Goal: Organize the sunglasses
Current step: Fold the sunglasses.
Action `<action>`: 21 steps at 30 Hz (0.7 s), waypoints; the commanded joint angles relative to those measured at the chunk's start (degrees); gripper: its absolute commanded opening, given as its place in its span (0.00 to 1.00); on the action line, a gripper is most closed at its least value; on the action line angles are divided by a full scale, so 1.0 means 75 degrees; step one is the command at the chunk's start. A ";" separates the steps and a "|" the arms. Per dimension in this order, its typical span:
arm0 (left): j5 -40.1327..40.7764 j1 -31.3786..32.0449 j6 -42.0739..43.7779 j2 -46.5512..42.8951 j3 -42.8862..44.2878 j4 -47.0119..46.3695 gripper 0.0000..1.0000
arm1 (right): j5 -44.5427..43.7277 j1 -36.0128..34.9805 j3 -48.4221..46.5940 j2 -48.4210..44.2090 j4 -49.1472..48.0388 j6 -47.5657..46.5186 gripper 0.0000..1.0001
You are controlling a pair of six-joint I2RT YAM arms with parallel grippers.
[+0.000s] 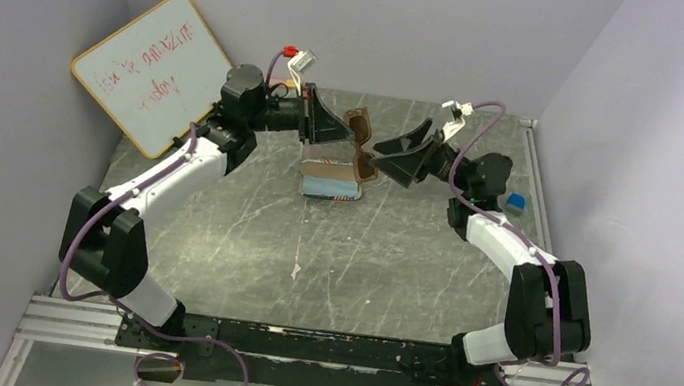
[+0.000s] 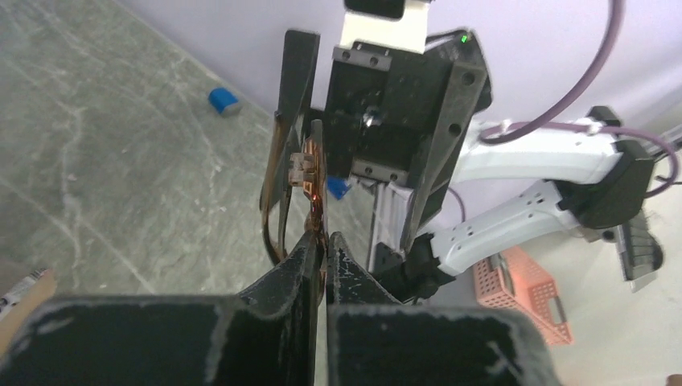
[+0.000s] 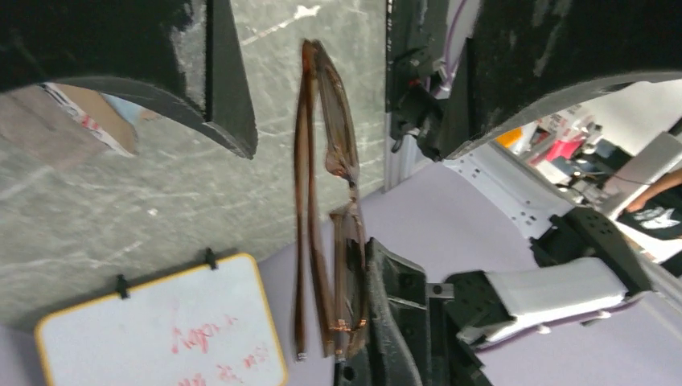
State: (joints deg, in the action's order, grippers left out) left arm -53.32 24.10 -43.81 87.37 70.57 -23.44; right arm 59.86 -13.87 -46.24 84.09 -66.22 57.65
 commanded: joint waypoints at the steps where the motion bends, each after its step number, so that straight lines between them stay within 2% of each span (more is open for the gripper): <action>1: -0.0227 0.0021 0.2195 -0.0313 0.0845 0.2247 0.05 | 0.0855 0.0636 -0.0667 -0.0655 0.2387 -0.1934 0.97; 4: -0.0078 0.0021 0.3589 -0.0361 0.1249 0.3937 0.05 | 0.1264 0.1107 -0.1087 -0.1000 0.4357 -0.3603 1.00; 9: 0.0315 0.0118 0.5825 -0.0373 0.1889 0.6363 0.05 | 0.1441 0.1323 -0.2966 -0.1165 1.0217 -0.9347 1.00; 12: 0.0841 0.0402 0.7110 -0.0216 0.2384 0.7762 0.05 | 0.1727 0.1286 -0.3789 -0.1017 1.2535 -1.1730 1.00; 17: 0.1528 0.1120 0.8293 -0.0053 0.2772 0.9125 0.05 | 0.1685 0.0735 -0.4681 -0.0652 1.5156 -1.3985 0.95; 21: 0.1977 0.1698 0.8935 0.0026 0.2952 0.9804 0.05 | 0.1176 -0.0247 -0.4666 -0.0576 1.6319 -1.5434 0.89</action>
State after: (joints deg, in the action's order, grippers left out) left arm -42.59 33.52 13.28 86.89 89.93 40.84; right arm 70.13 -10.02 -80.01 78.81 38.33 -39.03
